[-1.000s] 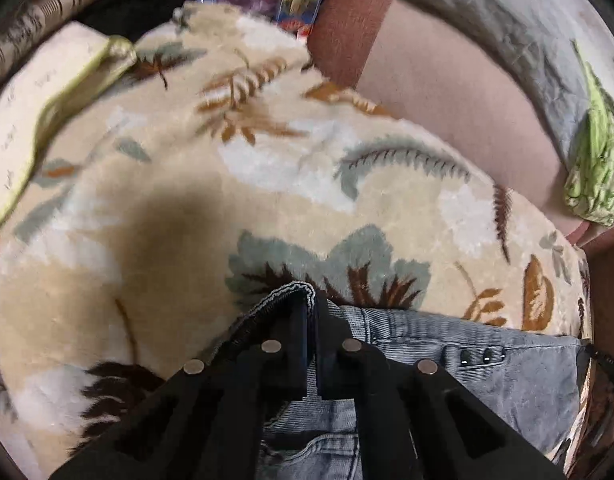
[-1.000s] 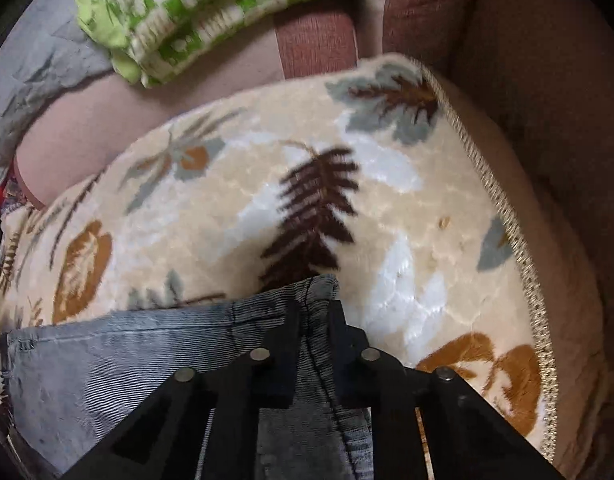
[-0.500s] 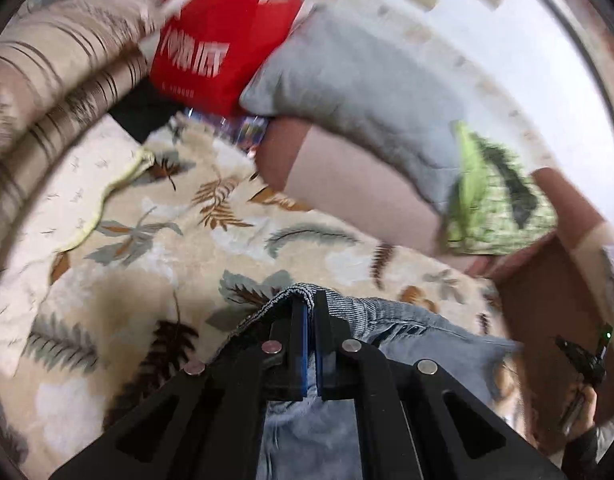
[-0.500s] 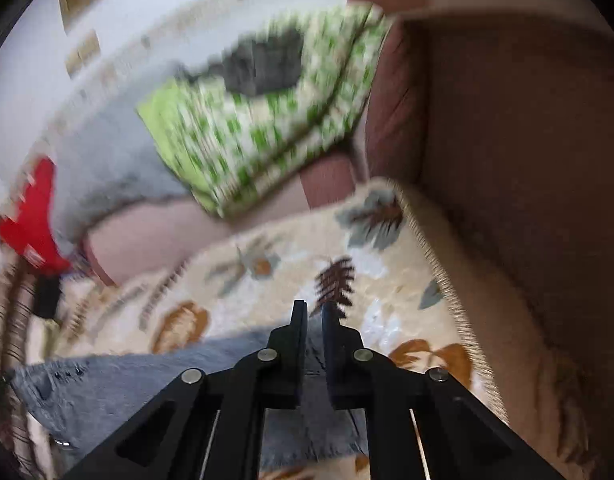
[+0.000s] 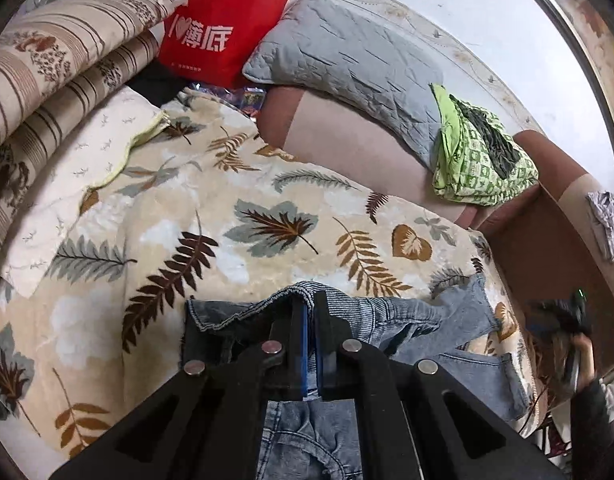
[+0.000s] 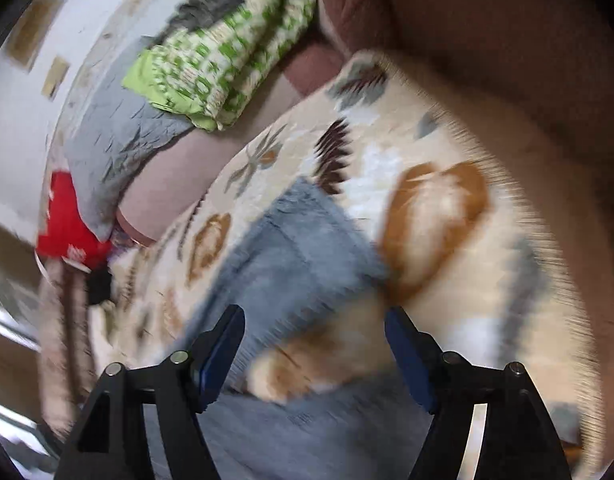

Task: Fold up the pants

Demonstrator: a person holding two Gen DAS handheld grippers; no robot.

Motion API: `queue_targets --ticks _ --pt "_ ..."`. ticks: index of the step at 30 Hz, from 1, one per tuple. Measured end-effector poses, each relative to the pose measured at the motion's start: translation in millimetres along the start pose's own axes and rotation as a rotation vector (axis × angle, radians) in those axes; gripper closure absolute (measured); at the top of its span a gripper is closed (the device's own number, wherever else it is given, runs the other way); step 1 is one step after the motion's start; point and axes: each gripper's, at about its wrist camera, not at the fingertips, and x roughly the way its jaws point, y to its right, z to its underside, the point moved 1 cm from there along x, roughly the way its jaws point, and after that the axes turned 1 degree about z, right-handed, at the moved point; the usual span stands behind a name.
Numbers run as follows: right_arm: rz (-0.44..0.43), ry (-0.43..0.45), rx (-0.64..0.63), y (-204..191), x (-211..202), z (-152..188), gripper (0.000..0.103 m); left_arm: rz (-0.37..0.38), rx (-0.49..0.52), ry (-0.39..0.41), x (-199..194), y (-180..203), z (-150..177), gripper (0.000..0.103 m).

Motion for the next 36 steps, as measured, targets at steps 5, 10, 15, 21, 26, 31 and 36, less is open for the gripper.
queue_targets --ticks 5,10,15,21,26,31,36 --pt "0.046 -0.157 0.103 -40 84 -54 0.027 -0.002 0.004 0.013 -5 -8 7 0.101" --pt "0.208 -0.266 0.135 -70 152 -82 0.027 0.018 0.006 0.034 -11 -11 20 0.101" --pt "0.422 -0.283 0.154 -59 180 -88 0.088 0.029 0.030 0.042 -16 -14 32 0.101" --pt "0.349 -0.119 0.071 -67 109 -67 0.095 0.014 0.041 0.071 -19 -19 22 0.101" --pt "0.182 0.037 0.056 -70 -4 -41 0.095 0.056 -0.012 0.122 -49 -26 15 0.100" --pt "0.091 0.114 0.075 -21 -96 55 0.095 0.070 -0.006 0.042 -68 -38 52 0.100" --pt "0.168 -0.072 0.178 80 -59 177 0.046 -0.134 -0.030 -0.176 -51 -72 95 0.095"
